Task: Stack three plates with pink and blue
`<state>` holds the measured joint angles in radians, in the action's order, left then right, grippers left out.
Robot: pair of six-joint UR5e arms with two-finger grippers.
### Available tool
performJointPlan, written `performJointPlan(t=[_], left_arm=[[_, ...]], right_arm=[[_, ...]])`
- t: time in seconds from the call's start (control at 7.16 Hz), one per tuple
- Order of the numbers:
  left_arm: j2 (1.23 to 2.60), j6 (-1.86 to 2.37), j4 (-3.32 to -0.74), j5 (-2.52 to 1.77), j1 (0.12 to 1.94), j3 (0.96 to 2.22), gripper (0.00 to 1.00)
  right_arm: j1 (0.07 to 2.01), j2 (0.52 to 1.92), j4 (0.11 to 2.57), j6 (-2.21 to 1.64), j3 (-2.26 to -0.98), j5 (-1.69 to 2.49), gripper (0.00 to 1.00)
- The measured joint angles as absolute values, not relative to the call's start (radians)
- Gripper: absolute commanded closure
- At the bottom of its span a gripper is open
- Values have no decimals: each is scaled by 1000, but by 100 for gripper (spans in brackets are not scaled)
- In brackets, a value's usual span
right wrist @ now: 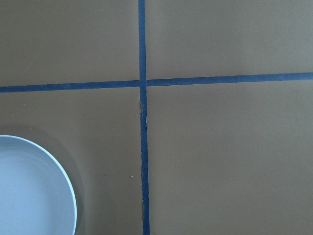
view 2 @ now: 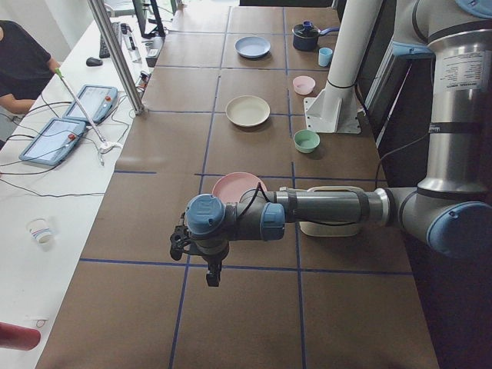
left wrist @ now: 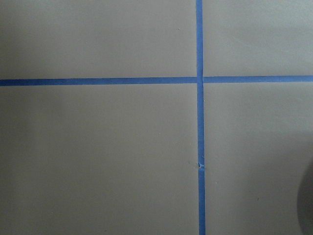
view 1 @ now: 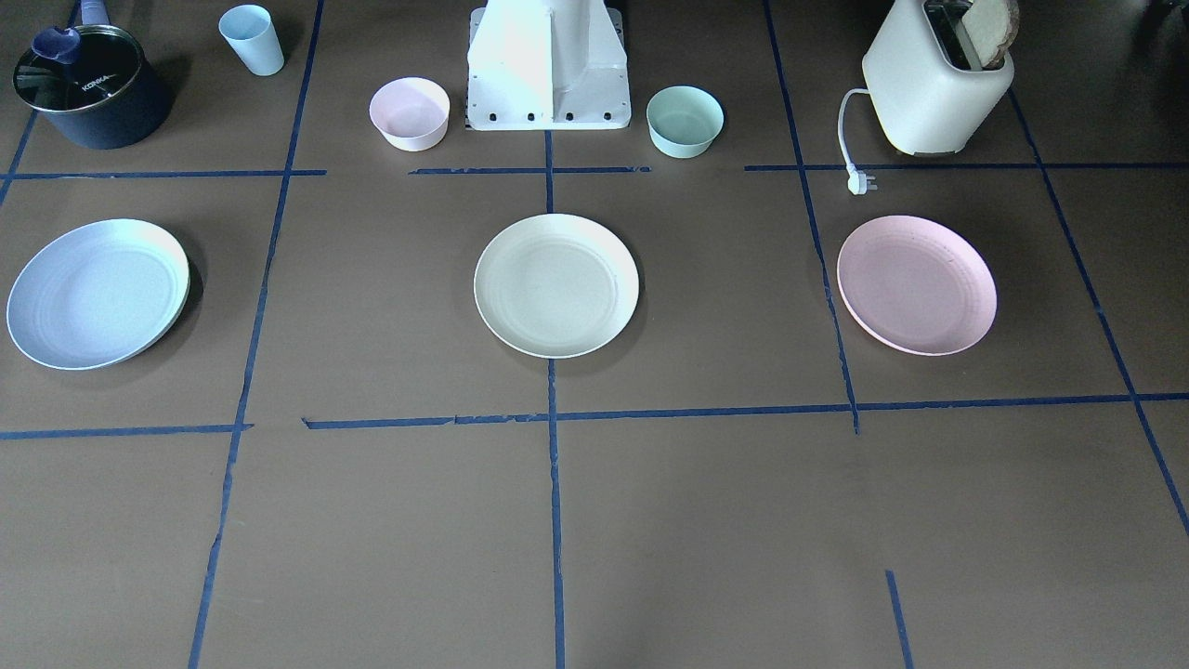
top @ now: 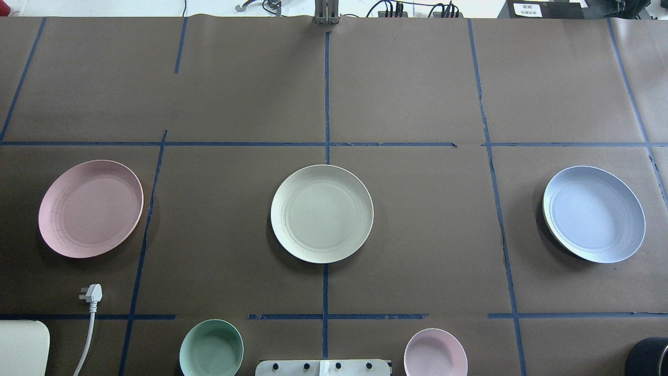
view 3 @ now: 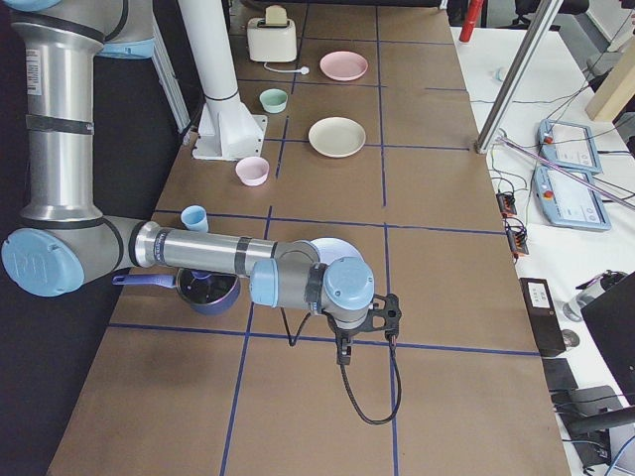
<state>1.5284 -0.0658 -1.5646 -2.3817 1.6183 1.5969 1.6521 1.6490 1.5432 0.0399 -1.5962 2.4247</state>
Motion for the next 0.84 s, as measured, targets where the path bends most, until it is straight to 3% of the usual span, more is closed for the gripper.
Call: performJointPlan(t=[0.42,0.84], left_arm=[[1511,-42,-1589,-2390,1617,1616,0],[1431,279,-1927,-2435,1505,1622,0]], right_arm=[[1652,1648,1543,40,-1599,2425,0],[1652,1646,1542,40,-1601,2426,0]])
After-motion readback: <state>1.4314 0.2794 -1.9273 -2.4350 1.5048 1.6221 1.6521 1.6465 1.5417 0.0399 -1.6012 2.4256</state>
